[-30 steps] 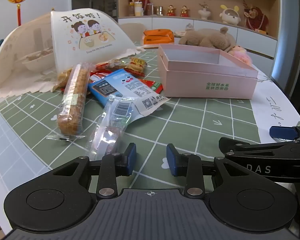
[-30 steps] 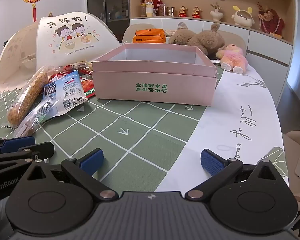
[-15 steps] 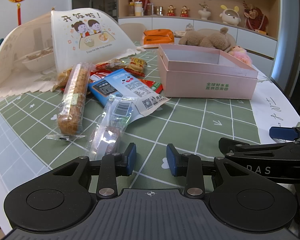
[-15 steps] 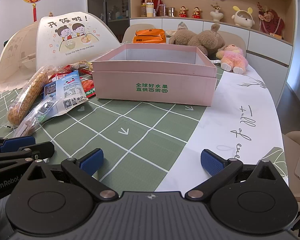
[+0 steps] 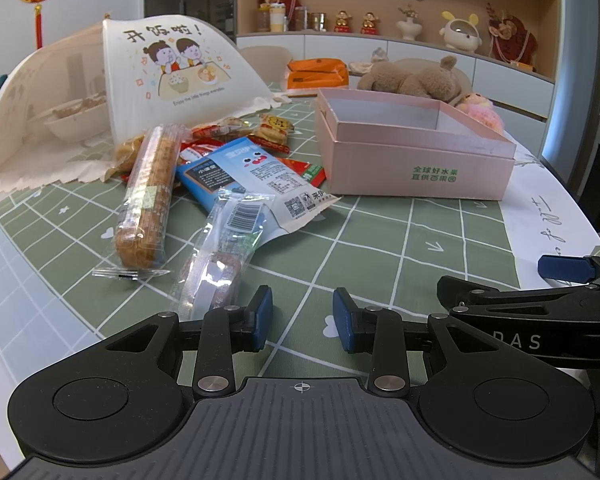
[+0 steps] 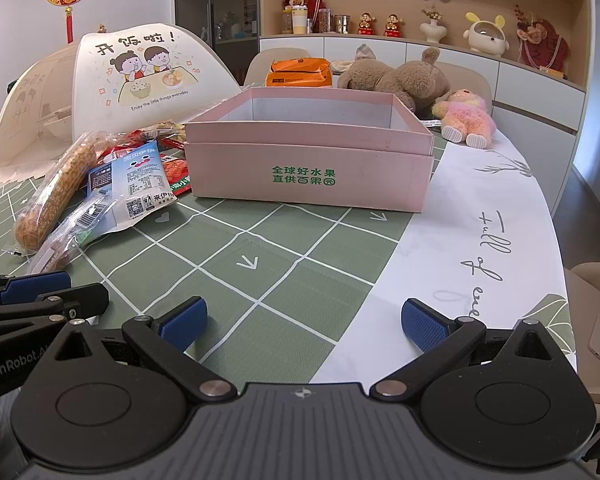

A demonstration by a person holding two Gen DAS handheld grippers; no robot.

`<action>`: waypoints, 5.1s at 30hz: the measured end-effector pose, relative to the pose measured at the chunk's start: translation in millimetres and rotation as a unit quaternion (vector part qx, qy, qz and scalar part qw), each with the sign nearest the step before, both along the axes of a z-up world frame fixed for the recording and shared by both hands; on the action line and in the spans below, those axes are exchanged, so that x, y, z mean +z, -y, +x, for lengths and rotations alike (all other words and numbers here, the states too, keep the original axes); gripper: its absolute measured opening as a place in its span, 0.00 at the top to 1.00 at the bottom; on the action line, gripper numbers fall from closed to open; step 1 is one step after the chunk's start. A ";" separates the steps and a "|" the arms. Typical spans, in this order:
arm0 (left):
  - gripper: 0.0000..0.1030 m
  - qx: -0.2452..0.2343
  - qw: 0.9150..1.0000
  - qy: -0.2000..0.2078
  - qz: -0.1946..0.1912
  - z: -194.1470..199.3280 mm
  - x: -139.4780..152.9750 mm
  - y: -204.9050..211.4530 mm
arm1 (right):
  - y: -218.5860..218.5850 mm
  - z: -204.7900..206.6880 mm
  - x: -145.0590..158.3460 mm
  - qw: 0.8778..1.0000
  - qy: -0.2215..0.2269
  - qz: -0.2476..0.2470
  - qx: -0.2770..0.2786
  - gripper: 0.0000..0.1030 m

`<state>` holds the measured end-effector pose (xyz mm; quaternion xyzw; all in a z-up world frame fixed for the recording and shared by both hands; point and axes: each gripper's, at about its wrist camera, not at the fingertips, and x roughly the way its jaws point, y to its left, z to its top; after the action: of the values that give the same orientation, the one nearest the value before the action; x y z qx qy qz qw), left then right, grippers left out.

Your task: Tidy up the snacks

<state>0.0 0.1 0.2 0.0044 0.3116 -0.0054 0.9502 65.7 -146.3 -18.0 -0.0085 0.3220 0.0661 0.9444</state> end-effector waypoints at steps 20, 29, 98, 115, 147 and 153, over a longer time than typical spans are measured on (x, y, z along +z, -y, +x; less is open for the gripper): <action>0.64 0.000 1.000 0.000 -0.002 0.0 0.0 -0.3 | 0.4 -1.1 0.1 1.000 0.000 0.000 0.000 0.00; 0.64 0.000 1.000 0.000 -0.002 0.0 0.0 -0.2 | 0.3 -1.2 0.2 1.000 0.001 0.000 0.000 0.00; 0.64 0.046 0.981 -0.154 -0.110 136.3 51.0 -149.3 | -124.4 125.6 51.9 0.963 -0.192 0.038 0.183 0.09; 0.70 -0.142 0.965 -0.181 -0.129 92.9 45.1 -39.6 | -0.6 80.3 36.1 0.979 -0.199 -0.020 0.044 0.29; 0.68 -0.326 0.917 -0.222 0.052 70.2 45.1 -23.2 | -6.5 48.4 57.8 0.974 -0.198 0.079 0.079 0.23; 0.59 -0.341 0.914 -0.197 0.096 61.5 38.1 -9.0 | -13.6 51.9 46.7 0.975 -0.205 0.036 0.077 0.23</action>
<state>61.4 9.1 38.3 0.2006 0.4706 -0.2999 0.8052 117.6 -132.7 28.6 0.0141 0.5042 0.1507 0.8502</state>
